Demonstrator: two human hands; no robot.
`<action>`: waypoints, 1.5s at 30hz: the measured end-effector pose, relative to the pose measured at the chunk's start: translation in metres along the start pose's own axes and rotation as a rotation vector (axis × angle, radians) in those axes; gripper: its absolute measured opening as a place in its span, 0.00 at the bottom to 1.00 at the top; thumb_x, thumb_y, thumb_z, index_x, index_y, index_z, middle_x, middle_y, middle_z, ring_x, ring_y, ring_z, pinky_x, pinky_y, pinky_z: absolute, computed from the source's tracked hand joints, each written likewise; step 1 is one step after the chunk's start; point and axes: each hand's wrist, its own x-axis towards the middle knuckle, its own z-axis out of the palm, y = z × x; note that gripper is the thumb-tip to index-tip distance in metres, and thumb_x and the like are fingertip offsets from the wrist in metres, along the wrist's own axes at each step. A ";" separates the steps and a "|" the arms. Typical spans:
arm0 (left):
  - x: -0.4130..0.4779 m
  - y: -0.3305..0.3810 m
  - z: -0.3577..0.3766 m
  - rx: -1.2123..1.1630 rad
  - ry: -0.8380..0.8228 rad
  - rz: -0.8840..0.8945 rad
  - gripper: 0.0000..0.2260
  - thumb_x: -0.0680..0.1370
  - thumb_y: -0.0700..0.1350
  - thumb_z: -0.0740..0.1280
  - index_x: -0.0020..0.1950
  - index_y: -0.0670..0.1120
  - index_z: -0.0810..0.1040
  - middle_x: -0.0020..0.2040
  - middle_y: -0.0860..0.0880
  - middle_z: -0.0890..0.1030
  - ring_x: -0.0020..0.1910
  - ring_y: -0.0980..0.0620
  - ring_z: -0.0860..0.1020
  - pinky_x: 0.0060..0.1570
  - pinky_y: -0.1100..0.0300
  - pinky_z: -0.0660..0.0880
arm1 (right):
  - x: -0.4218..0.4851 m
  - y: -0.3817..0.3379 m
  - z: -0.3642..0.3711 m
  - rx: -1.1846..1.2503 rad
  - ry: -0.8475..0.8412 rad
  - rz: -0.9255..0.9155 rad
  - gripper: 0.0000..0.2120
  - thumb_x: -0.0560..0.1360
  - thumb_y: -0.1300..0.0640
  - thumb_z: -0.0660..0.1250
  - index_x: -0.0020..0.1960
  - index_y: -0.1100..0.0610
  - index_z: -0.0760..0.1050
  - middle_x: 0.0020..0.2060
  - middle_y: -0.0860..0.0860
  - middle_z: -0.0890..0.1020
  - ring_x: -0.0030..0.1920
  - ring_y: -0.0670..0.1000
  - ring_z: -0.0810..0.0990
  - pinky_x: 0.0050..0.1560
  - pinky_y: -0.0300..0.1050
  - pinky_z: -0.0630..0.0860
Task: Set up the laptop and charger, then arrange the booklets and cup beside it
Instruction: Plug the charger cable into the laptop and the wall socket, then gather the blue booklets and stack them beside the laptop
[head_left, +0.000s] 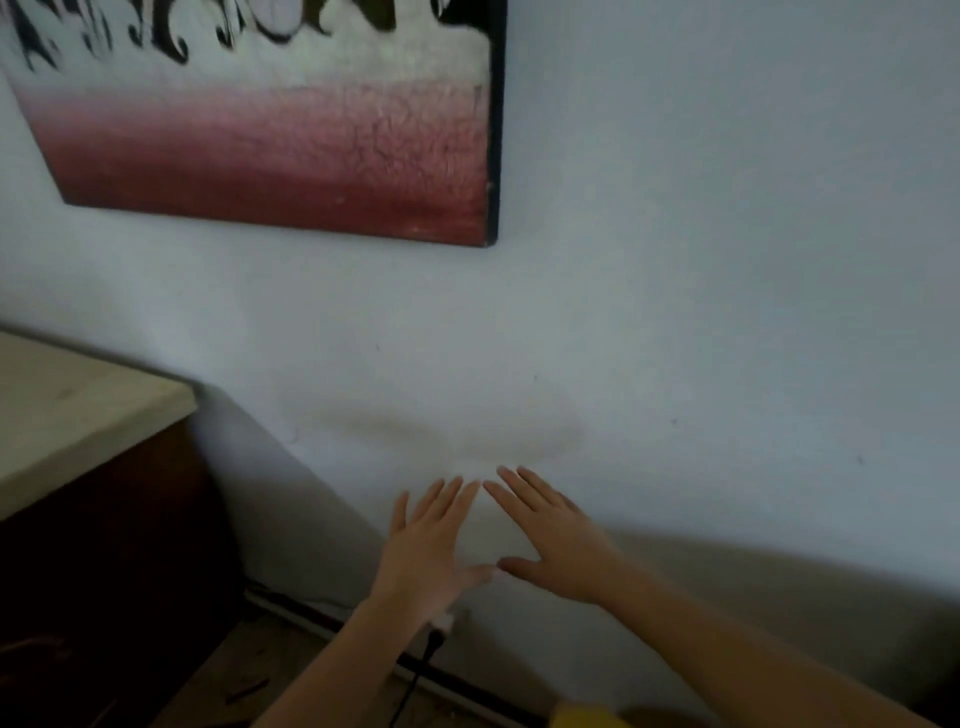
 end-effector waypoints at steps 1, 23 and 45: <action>0.000 0.006 -0.019 0.017 -0.009 -0.003 0.44 0.68 0.73 0.55 0.76 0.56 0.41 0.79 0.55 0.46 0.77 0.54 0.43 0.73 0.48 0.37 | -0.004 -0.005 -0.013 0.025 0.009 0.035 0.42 0.74 0.36 0.59 0.76 0.44 0.37 0.78 0.46 0.41 0.77 0.49 0.39 0.75 0.50 0.49; -0.085 0.204 -0.222 -0.042 0.021 0.400 0.46 0.68 0.70 0.62 0.77 0.53 0.43 0.79 0.50 0.46 0.78 0.50 0.44 0.74 0.47 0.44 | -0.267 -0.050 -0.252 0.065 0.222 0.591 0.43 0.72 0.34 0.61 0.77 0.46 0.40 0.78 0.48 0.44 0.77 0.51 0.41 0.75 0.55 0.44; -0.407 0.368 -0.090 -0.212 -0.610 0.715 0.46 0.67 0.75 0.55 0.77 0.53 0.43 0.79 0.52 0.46 0.77 0.51 0.43 0.74 0.46 0.42 | -0.706 -0.184 -0.193 0.195 -0.010 1.316 0.43 0.70 0.37 0.66 0.77 0.46 0.48 0.78 0.47 0.52 0.77 0.49 0.48 0.74 0.54 0.56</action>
